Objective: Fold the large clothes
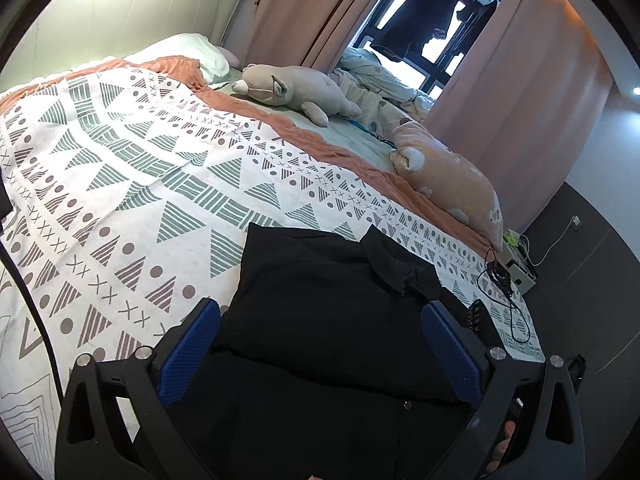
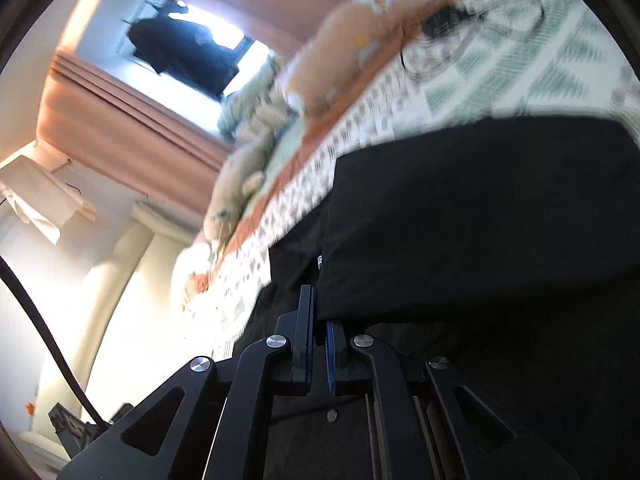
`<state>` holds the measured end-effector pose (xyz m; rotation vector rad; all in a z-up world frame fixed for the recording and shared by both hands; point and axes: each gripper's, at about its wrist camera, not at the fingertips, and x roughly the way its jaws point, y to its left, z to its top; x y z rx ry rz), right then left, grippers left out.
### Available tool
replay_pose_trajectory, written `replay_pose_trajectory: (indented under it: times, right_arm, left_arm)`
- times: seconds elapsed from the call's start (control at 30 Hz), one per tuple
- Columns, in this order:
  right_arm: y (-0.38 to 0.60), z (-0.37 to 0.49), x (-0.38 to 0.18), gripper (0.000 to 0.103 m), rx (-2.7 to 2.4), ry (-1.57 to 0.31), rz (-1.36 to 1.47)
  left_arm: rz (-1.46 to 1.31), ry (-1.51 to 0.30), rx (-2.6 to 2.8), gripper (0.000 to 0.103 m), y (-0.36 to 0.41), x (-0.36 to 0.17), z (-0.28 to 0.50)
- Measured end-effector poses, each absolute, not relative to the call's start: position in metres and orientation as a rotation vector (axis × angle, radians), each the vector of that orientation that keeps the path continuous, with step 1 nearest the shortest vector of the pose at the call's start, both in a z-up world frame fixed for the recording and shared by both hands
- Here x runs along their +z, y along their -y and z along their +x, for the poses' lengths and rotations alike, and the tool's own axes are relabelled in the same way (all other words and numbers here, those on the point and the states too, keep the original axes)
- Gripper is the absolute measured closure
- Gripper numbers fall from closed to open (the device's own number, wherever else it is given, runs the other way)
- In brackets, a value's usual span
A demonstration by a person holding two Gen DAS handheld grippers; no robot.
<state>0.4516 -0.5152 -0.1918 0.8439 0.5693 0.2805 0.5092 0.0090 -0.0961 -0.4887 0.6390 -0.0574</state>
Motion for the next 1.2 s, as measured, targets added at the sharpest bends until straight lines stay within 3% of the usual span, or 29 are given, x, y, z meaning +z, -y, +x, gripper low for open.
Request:
replay_pose_trajectory:
  times: [0.07, 0.1, 0.13, 0.17, 0.2, 0.4, 0.83, 0.9, 0.97, 1.03, 1.1, 1.2]
  right_arm:
    - [0.510, 0.465, -0.193, 0.094, 0.267, -0.622, 0.853]
    - [0.510, 0.467, -0.194, 0.081, 0.260, -0.640, 0.852]
    - [0.508, 0.468, -0.194, 0.059, 0.256, -0.651, 0.847]
    - [0.507, 0.469, -0.190, 0.044, 0.256, -0.659, 0.842]
    - [0.505, 0.471, -0.187, 0.023, 0.263, -0.656, 0.848]
    - [0.523, 0.482, -0.181, 0.022, 0.225, -0.689, 0.910]
    - [0.601, 0.410, -0.195, 0.022, -0.078, -0.595, 1.049]
    - [0.613, 0.400, -0.197, 0.027, -0.144, -0.568, 1.088]
    - [0.618, 0.392, -0.196, 0.050, -0.183, -0.542, 1.096]
    - [0.617, 0.393, -0.197, 0.088, -0.207, -0.538, 1.076]
    - [0.619, 0.385, -0.198, 0.098, -0.189, -0.530, 1.081]
    - [0.612, 0.367, -0.183, 0.101, -0.144, -0.471, 1.040]
  left_arm:
    - [-0.483, -0.633, -0.059, 0.000, -0.008, -0.095, 0.509]
    - [-0.483, -0.633, -0.060, 0.000, -0.008, -0.095, 0.509]
    - [-0.485, -0.635, -0.060, 0.000, -0.008, -0.096, 0.509]
    - [-0.486, -0.638, -0.061, 0.000, -0.008, -0.096, 0.509]
    - [-0.486, -0.642, -0.061, 0.000, -0.007, -0.096, 0.510]
    - [-0.483, -0.654, -0.059, 0.000, -0.006, -0.098, 0.511]
    - [-0.448, -0.706, -0.021, 0.000, -0.002, -0.108, 0.516]
    - [-0.459, -0.724, -0.029, 0.000, -0.002, -0.110, 0.517]
    - [-0.453, -0.740, -0.039, 0.000, 0.001, -0.112, 0.515]
    - [-0.431, -0.750, -0.053, 0.000, 0.002, -0.112, 0.512]
    - [-0.413, -0.757, -0.068, 0.000, 0.001, -0.111, 0.509]
    - [-0.402, -0.762, -0.072, 0.000, -0.010, -0.109, 0.505]
